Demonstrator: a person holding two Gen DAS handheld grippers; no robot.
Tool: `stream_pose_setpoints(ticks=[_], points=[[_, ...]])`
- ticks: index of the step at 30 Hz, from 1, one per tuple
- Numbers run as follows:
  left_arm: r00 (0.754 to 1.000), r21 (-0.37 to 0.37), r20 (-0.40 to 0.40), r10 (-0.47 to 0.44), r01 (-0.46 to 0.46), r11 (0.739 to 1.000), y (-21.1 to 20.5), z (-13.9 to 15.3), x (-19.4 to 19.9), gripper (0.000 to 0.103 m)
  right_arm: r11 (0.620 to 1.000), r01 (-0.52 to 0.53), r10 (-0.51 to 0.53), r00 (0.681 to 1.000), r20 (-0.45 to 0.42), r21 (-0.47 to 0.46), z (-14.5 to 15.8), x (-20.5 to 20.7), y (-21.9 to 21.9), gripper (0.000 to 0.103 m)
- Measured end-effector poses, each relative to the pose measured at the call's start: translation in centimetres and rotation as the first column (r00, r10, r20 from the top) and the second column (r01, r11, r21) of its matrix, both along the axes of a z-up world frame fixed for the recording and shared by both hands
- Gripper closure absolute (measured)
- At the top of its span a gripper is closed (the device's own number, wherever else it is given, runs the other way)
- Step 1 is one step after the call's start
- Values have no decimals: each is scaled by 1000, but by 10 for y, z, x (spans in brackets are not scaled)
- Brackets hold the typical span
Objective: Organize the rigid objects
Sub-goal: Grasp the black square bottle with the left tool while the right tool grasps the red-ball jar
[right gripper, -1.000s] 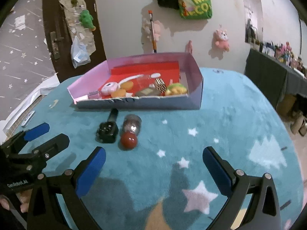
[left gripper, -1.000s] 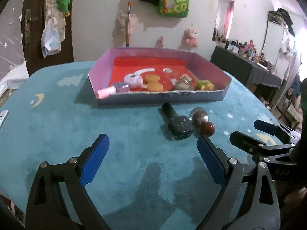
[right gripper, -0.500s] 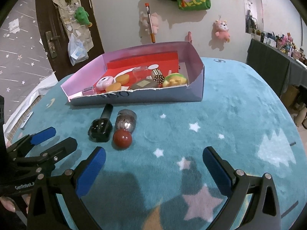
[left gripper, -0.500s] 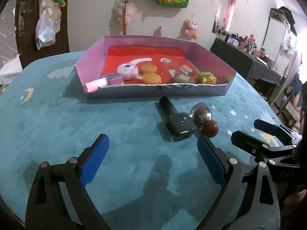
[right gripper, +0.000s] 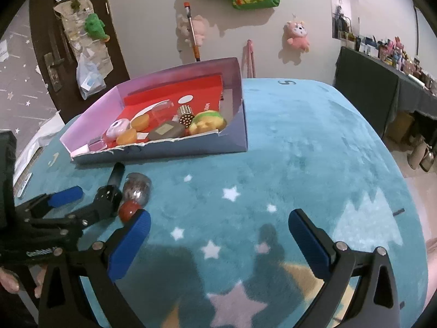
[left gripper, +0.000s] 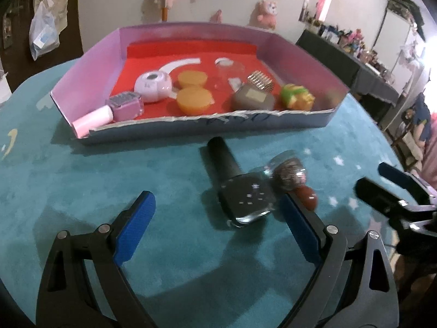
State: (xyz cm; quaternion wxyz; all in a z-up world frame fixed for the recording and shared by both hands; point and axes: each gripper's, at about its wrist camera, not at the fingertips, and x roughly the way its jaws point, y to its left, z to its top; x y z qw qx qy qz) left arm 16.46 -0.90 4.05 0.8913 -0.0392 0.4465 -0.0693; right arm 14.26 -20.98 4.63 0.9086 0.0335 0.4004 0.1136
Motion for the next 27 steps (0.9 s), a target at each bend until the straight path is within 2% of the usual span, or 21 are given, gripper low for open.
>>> stream_pose_setpoints(ticks=[8, 15, 22, 24, 25, 27], points=[[1000, 13, -1, -27, 27, 1000, 16, 0, -4, 8, 998, -41, 43, 998, -35, 40, -2, 16, 14, 0], [1000, 46, 0, -30, 30, 998, 34, 3, -8, 8, 988, -132, 138, 988, -74, 80, -7, 27, 43, 0], [997, 72, 6, -76, 76, 995, 32, 7, -2, 10, 981, -189, 193, 975, -106, 48, -14, 36, 59, 0], [996, 80, 2, -93, 93, 992, 30, 7, 1, 12, 977, -206, 210, 972, -107, 46, -14, 37, 61, 2], [995, 77, -1, -103, 103, 992, 30, 7, 2, 14, 974, -219, 224, 969, -108, 54, -15, 38, 62, 6], [992, 63, -12, -128, 128, 990, 28, 7, 5, 21, 968, -242, 248, 963, -109, 66, -15, 39, 62, 12]])
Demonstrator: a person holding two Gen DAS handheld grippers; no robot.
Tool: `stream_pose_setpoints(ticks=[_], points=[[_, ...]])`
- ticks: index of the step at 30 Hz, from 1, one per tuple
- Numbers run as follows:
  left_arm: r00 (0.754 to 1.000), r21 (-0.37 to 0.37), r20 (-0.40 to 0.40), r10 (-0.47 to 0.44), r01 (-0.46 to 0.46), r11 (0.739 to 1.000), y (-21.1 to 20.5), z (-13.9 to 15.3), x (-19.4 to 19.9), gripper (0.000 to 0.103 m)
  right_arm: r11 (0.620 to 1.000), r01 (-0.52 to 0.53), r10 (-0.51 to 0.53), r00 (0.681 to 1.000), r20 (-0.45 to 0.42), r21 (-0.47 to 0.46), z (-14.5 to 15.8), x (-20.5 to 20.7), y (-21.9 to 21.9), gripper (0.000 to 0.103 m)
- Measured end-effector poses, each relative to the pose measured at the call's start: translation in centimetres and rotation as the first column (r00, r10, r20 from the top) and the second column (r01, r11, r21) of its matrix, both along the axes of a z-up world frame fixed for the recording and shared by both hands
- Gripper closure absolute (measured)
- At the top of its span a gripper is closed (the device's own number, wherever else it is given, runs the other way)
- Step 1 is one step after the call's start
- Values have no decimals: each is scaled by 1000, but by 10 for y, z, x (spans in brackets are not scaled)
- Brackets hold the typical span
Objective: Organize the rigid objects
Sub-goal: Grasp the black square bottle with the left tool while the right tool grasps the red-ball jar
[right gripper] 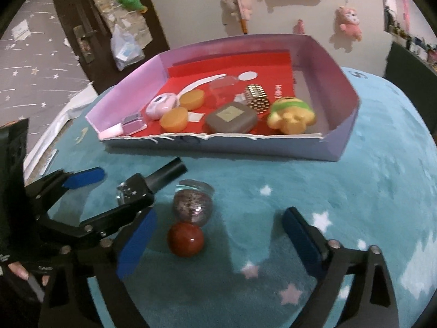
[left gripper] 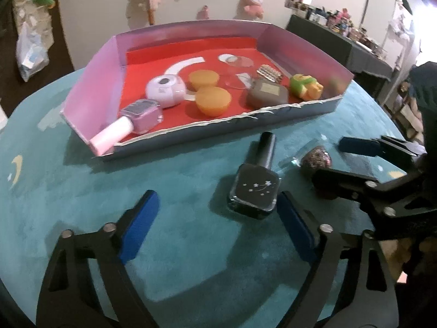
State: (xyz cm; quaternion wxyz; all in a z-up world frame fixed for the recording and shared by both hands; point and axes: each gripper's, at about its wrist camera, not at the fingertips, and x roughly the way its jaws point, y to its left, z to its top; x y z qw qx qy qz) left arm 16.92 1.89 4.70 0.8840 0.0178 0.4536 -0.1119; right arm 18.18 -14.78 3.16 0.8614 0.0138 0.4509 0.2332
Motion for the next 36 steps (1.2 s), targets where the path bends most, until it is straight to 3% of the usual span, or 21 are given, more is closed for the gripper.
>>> stream_pose_setpoints(ticks=[2, 12, 15, 19, 36], points=[[1000, -13, -19, -24, 24, 1000, -3, -2, 3, 30, 1000, -10, 10, 1000, 10, -13, 0, 1, 1, 22], [997, 19, -1, -73, 73, 997, -18, -3, 14, 46, 995, -83, 86, 995, 58, -61, -2, 0, 12, 39], [997, 19, 6, -79, 79, 997, -20, -4, 17, 50, 992, -104, 109, 992, 67, -69, -2, -2, 16, 51], [995, -7, 15, -103, 103, 995, -24, -3, 19, 69, 985, -141, 149, 985, 81, -103, -2, -7, 26, 68], [994, -60, 55, -92, 95, 994, -16, 20, 5, 69, 993, -108, 112, 989, 100, -44, 15, -16, 11, 69]])
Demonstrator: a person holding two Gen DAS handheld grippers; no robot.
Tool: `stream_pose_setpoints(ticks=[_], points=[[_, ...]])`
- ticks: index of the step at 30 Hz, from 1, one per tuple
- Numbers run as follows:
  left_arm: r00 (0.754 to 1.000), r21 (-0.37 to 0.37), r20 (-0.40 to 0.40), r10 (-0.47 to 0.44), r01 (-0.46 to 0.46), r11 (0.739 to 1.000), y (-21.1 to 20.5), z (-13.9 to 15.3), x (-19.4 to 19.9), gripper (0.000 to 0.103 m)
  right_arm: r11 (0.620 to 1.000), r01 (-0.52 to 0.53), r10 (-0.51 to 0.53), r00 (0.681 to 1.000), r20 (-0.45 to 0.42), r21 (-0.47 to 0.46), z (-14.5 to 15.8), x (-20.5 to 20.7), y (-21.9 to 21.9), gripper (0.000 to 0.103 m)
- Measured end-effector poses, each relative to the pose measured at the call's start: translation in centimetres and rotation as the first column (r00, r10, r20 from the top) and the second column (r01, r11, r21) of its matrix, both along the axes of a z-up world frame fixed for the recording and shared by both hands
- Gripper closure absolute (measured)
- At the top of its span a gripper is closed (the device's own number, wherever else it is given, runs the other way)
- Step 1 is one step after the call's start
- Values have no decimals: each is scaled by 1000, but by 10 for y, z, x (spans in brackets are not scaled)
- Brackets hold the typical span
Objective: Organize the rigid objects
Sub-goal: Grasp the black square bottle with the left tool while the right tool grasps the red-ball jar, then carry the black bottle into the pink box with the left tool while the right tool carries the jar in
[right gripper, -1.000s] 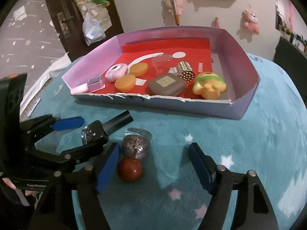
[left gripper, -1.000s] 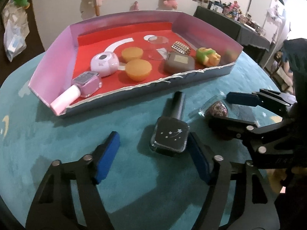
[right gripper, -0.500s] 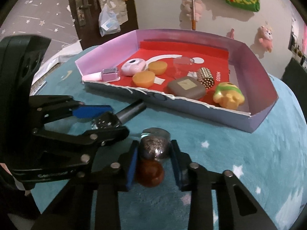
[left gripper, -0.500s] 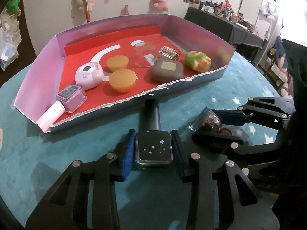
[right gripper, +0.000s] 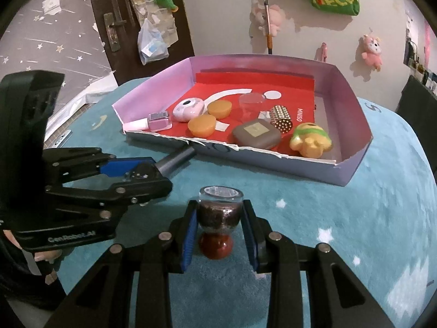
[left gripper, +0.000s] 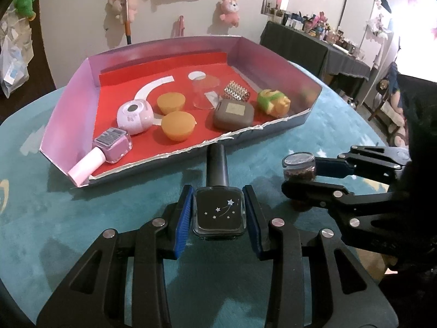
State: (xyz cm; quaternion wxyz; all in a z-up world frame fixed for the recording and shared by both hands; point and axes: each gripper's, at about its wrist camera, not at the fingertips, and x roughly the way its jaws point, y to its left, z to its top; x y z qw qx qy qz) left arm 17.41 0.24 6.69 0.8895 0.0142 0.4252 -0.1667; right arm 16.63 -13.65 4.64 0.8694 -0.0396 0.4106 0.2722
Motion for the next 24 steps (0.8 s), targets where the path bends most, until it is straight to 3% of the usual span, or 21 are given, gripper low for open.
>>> stream_pose_setpoints(ticks=[13, 18, 24], points=[[993, -26, 114, 19, -17, 1000, 14, 48, 2, 69, 996, 11, -18, 998, 68, 91, 47, 5, -23, 69], [996, -21, 88, -1, 3, 1000, 12, 38, -8, 69, 996, 23, -26, 999, 31, 91, 51, 3, -30, 69], [1000, -1, 23, -11, 11, 1000, 5, 3, -22, 69, 999, 48, -46, 994, -98, 15, 14, -1, -27, 69]])
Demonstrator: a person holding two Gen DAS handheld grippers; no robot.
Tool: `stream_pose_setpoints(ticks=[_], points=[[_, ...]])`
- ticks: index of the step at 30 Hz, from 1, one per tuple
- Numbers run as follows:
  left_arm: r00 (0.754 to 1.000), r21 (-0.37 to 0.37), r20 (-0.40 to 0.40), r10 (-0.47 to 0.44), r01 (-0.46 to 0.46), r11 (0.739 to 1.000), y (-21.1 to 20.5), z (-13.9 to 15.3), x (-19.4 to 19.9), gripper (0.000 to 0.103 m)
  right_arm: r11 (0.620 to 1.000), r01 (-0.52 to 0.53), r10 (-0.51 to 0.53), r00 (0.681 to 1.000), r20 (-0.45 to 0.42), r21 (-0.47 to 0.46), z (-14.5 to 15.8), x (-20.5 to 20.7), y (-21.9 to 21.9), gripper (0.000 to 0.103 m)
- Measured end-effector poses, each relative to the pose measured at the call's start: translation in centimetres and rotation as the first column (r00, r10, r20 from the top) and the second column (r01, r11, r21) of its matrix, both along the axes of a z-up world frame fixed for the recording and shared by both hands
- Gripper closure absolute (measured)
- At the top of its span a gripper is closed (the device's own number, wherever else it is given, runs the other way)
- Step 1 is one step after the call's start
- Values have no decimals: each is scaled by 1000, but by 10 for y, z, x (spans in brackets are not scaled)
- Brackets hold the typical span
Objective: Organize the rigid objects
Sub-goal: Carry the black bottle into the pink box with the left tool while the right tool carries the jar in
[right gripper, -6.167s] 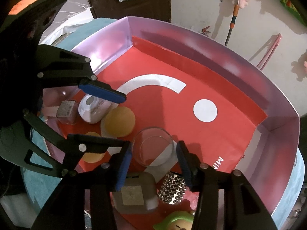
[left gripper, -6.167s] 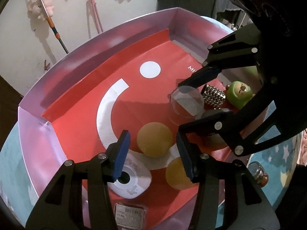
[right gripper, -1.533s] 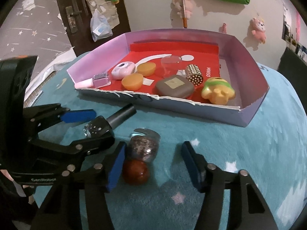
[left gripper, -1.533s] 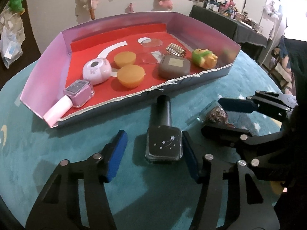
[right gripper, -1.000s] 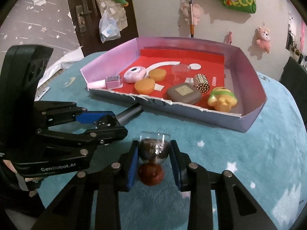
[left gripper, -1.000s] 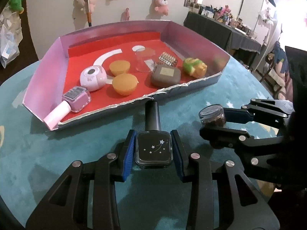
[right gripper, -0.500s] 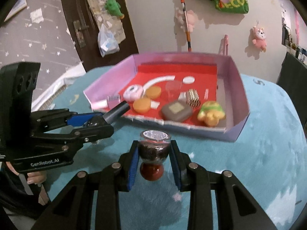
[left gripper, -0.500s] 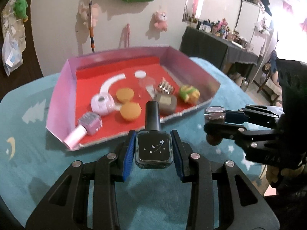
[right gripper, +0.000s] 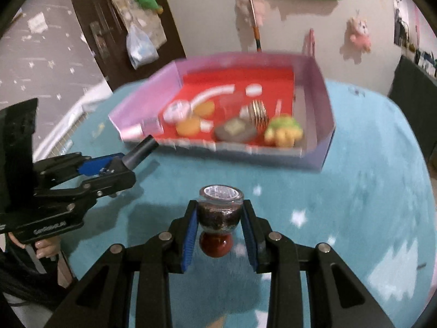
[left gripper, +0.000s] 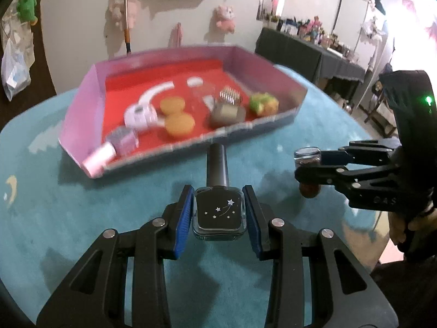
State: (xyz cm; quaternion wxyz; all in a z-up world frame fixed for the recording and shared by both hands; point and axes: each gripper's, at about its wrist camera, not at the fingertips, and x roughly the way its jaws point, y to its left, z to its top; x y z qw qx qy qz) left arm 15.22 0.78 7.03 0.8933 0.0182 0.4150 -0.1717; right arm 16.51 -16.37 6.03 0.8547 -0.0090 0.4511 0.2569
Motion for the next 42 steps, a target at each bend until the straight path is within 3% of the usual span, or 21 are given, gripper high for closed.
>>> stream_pose_setpoints(ticks=[7, 10, 12, 14, 15, 16, 24, 28, 30, 32, 33, 42], points=[[999, 29, -16, 43, -42, 999, -1, -26, -5, 69, 999, 25, -25, 1000, -12, -29, -25, 4, 13, 69], [999, 27, -13, 52, -51, 998, 0, -27, -8, 69, 997, 33, -32, 999, 22, -63, -27, 1, 19, 68], [998, 29, -12, 57, -57, 998, 1, -27, -9, 68, 995, 34, -29, 998, 49, -96, -26, -2, 23, 60], [998, 25, -9, 56, -56, 998, 1, -26, -11, 63, 992, 38, -31, 997, 65, -121, -28, -5, 25, 41], [998, 25, -9, 59, -58, 998, 2, -26, -11, 52, 991, 38, -29, 997, 72, -126, -29, -7, 25, 41], [998, 26, -8, 64, -63, 998, 2, -26, -12, 48, 991, 37, -27, 997, 79, -128, -29, -9, 25, 41], [997, 23, -11, 76, -76, 997, 6, -27, -15, 47, 991, 49, -37, 995, 97, -126, -30, -18, 18, 41], [998, 40, -14, 66, -65, 997, 3, -28, -17, 48, 993, 49, -39, 996, 86, -112, -30, -14, 18, 46], [998, 42, -13, 64, -63, 997, 1, -28, -17, 57, 992, 49, -38, 995, 91, -120, -31, -14, 20, 50], [997, 50, -9, 73, -72, 996, 1, -28, -18, 62, 991, 44, -32, 995, 96, -125, -30, -15, 22, 67], [997, 52, -9, 74, -73, 996, 0, -28, -17, 67, 991, 37, -24, 995, 98, -130, -30, -16, 23, 70], [997, 26, -8, 75, -75, 997, 2, -17, -14, 69, 995, 34, -24, 994, 103, -95, -27, -19, 19, 71]])
